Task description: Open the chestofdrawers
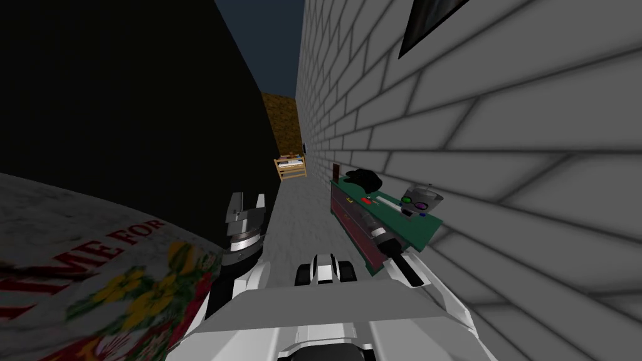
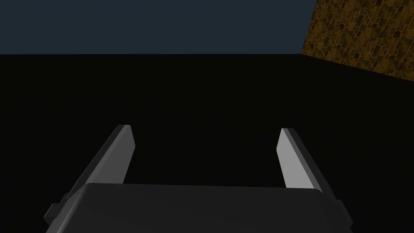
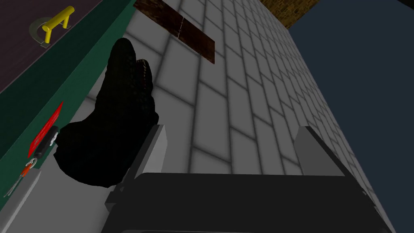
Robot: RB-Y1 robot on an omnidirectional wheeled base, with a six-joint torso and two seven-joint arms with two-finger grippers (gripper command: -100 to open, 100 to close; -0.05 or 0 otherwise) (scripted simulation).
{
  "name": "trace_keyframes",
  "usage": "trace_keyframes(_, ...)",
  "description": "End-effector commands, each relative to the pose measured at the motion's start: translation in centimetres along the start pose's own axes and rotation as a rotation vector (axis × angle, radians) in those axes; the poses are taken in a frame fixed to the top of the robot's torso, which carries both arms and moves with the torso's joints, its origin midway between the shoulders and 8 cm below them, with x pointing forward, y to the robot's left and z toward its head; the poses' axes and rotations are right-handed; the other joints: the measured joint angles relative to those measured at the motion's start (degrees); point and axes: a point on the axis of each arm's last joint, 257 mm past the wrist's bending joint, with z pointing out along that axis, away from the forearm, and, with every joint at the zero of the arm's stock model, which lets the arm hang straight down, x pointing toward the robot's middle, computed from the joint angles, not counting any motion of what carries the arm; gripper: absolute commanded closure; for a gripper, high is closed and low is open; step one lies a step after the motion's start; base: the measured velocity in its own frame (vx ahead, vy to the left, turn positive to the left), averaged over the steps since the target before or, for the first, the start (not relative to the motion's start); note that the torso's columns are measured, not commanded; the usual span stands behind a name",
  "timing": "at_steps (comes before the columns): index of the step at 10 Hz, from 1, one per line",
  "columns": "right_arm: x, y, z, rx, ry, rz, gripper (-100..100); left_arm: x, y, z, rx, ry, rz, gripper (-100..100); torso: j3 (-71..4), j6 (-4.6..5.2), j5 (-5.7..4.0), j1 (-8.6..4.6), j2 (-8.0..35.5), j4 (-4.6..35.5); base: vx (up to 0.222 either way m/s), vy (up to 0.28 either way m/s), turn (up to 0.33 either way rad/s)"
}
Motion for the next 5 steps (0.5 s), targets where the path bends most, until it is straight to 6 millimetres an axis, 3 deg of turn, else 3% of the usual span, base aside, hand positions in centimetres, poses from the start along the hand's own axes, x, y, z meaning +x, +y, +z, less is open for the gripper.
trace_keyframes(1, 1.6, -3.0, -0.7, 0.063, 0.065, -0.092, -100, 0.0, 0.0, 0.0, 0.0, 0.0, 0.0, 0, 0.0, -0.07, -0.01, 0.01, 0.0, 0.0, -0.014, 0.036, 0.136)
trace_keyframes(2, 2.6, -5.5, -1.3, 0.115, 0.114, -0.153, -100, 0.0, 0.0, 0.0, 0.0, 0.0, 0.0, 0, 0.0, -0.04, -0.01, -0.02, 0.0, 0.0, -0.015, 0.037, 0.234)
trace_keyframes(3, 2.7, -5.5, -1.3, 0.114, 0.118, -0.169, -100, 0.0, 0.0, 0.0, 0.0, 0.0, 0.0, 0, 0.0, -0.07, -0.02, 0.0, 0.0, 0.0, -0.011, 0.029, 0.139)
trace_keyframes(4, 3.5, -8.0, -2.2, 0.167, 0.168, -0.235, -100, 0.0, 0.0, 0.0, 0.0, 0.0, 0.0, 0, 0.0, -0.03, 0.0, 0.0, 0.0, 0.0, -0.015, 0.037, 0.228)
trace_keyframes(5, 3.6, -8.0, -2.2, 0.166, 0.172, -0.25, -100, 0.0, 0.0, 0.0, 0.0, 0.0, 0.0, 0, 0.0, -0.08, 0.0, 0.03, 0.0, 0.0, -0.009, 0.03, 0.134)
